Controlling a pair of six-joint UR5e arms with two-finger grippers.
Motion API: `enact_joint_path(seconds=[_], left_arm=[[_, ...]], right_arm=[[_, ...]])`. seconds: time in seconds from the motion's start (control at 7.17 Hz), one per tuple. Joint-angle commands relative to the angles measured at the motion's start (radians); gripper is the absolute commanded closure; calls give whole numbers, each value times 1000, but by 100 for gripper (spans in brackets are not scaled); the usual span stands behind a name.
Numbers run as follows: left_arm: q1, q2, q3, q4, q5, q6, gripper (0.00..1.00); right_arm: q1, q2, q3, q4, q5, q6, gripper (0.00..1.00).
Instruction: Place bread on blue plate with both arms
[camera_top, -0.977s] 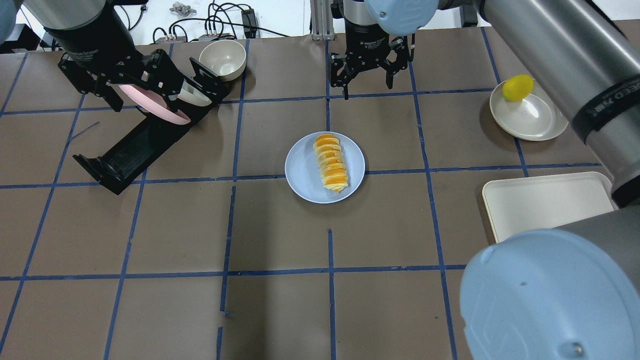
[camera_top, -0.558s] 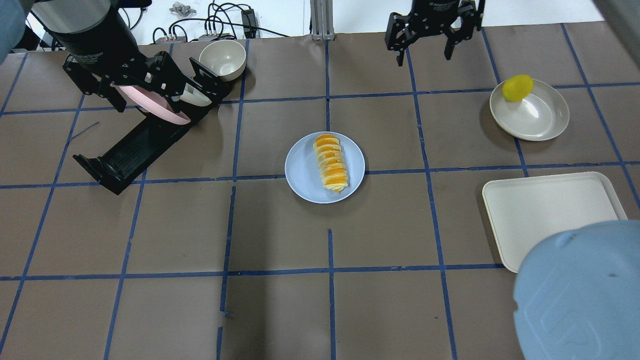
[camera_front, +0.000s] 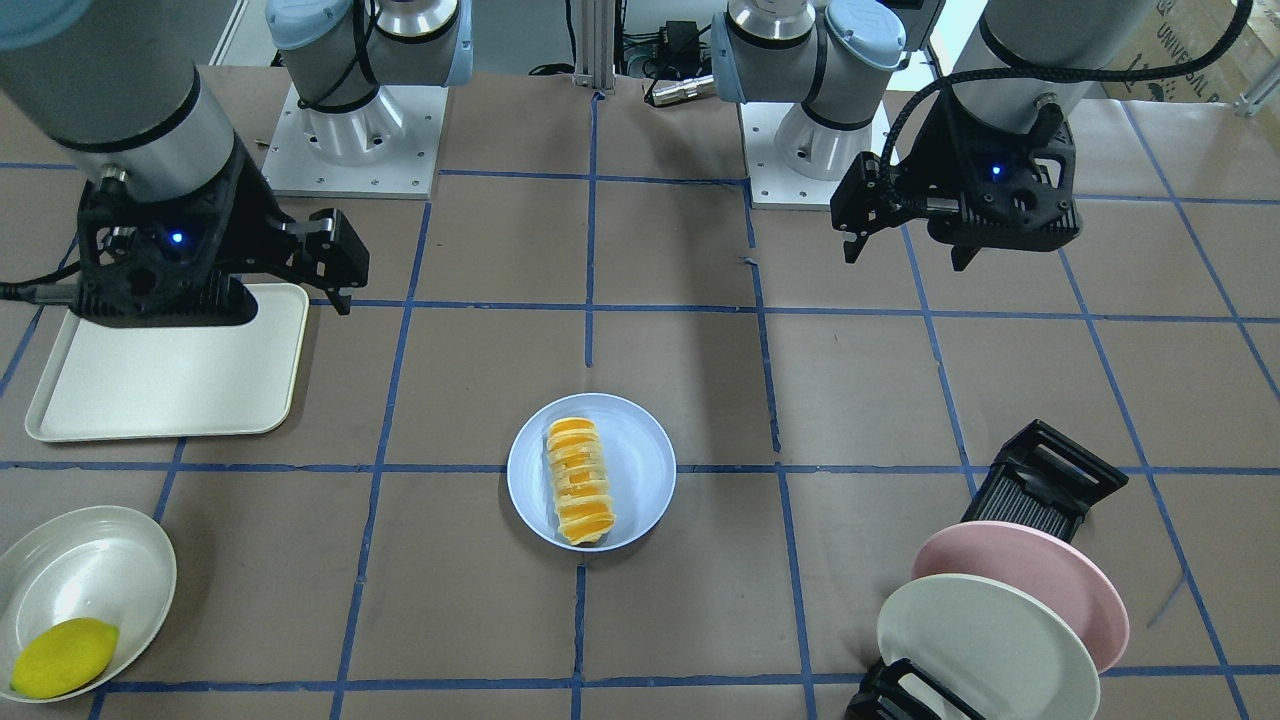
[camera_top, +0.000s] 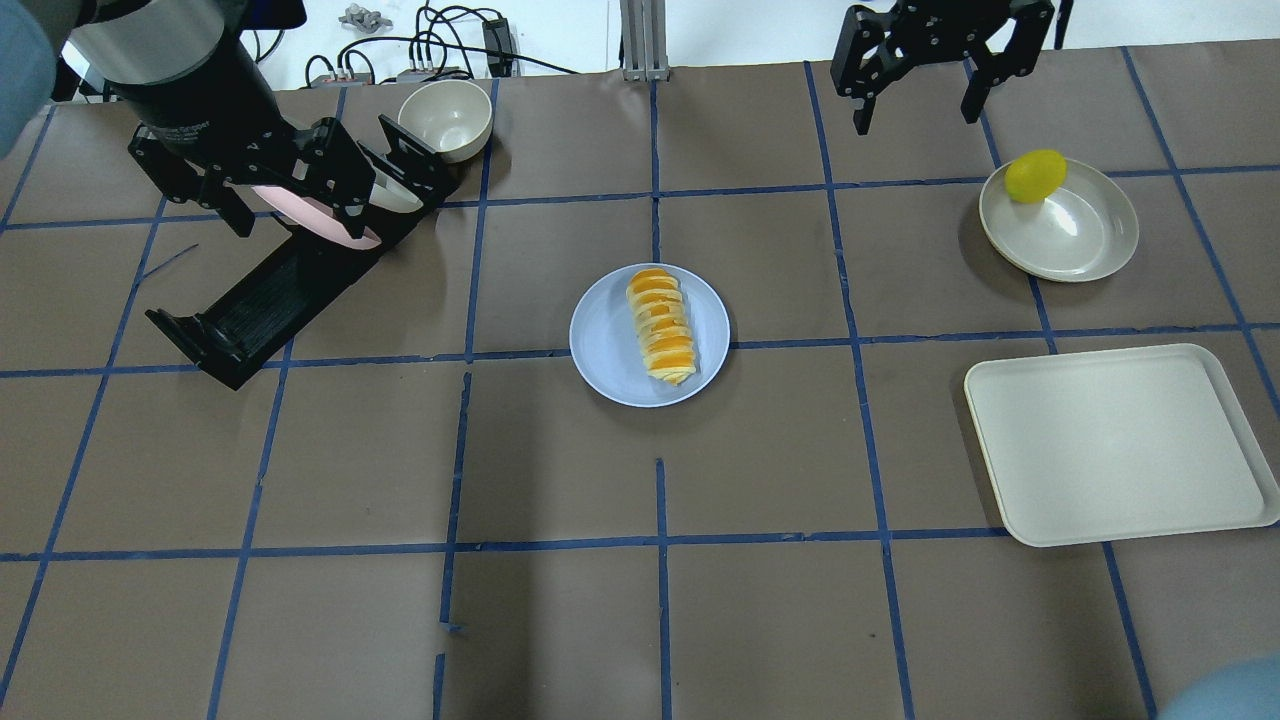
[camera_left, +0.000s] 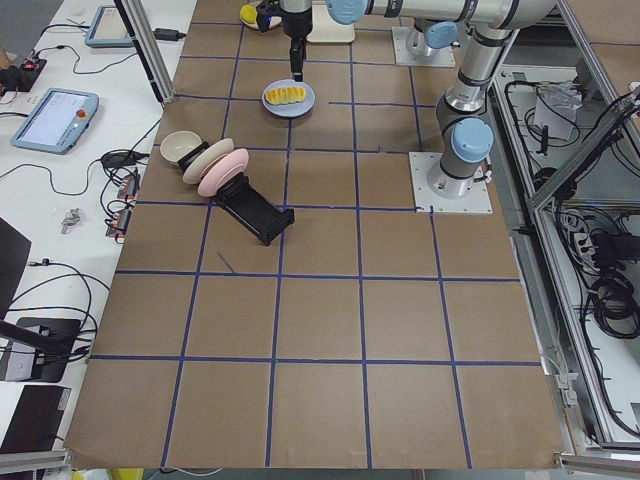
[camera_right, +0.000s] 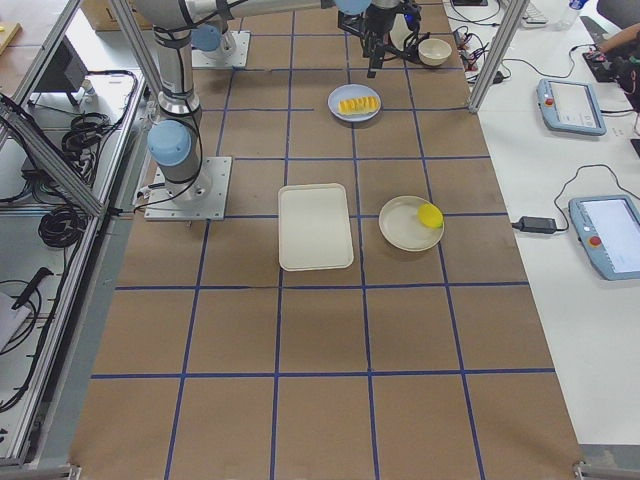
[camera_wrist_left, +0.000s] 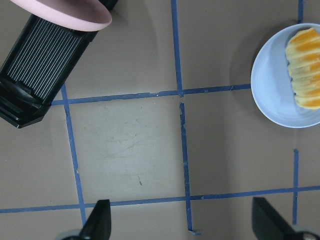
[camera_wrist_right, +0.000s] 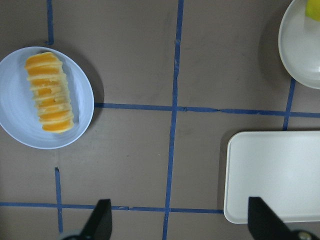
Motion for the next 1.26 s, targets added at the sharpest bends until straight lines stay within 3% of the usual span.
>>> enact_joint_path(seconds=[0.0,1.12], left_arm=[[0,-1,0,1,-2,-2,0],[0,-3,7,-2,3,5,0]], right_arm=[[3,-136,211,-116,-3,4,4],[5,-134,192,-116,-3,1,1]])
